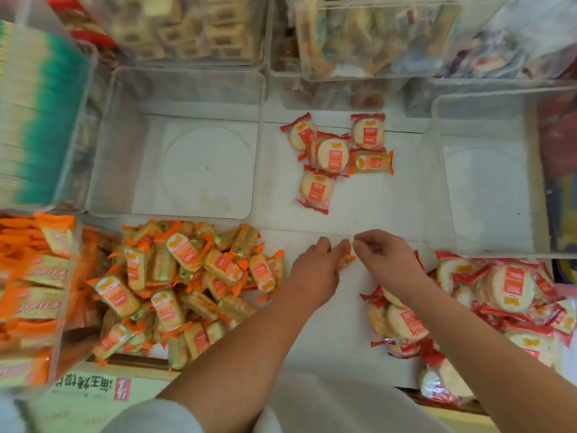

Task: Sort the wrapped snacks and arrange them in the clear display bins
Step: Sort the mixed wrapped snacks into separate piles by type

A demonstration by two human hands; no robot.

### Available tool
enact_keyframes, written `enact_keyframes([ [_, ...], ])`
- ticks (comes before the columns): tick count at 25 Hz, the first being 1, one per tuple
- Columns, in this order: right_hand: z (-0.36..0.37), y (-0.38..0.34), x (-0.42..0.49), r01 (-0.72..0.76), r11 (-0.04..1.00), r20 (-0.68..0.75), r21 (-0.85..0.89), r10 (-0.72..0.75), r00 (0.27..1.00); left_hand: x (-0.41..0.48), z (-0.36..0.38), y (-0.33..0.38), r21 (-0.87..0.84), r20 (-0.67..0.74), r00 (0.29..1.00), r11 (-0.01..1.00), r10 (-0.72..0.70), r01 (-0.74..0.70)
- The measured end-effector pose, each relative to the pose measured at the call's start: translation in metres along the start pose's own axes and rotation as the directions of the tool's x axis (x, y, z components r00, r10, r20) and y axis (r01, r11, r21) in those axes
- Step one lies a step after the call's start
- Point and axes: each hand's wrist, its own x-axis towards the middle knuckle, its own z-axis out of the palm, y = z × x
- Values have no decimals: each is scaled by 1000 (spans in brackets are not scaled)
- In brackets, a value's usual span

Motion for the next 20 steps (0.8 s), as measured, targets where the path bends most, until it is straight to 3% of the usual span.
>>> enact_keyframes([
  [3, 23, 3, -7, -22, 1000, 14, 12, 21, 1000, -50, -6, -15, -169, -97, 983, 976, -153, 135],
  [6, 38, 0, -2, 16, 998, -31, -68, -19, 999, -86, -16, -37, -330, -285, 896, 913, -339, 240],
  [9, 17, -13, 42, 80, 977, -146, -199, -110, 983, -79, -31, -41, -515, -285, 862, 826, -419, 231],
  [11, -1, -26, 85, 89, 936, -150, -340, -147, 978, -62, -42, -34, -685, -221, 849, 696, -480, 215],
  [12, -8, -30, 106, 95, 904, -128, -418, -162, 978, -54, -48, -32, -718, -207, 835, 659, -509, 224],
  [17, -17, -26, 174, 188, 715, 73, -673, -188, 979, -29, -60, -31, -726, -263, 807, 659, -529, 196],
  [20, -20, -20, 173, 156, 598, 19, -787, -228, 973, -23, -65, -27, -751, -233, 808, 628, -541, 203],
])
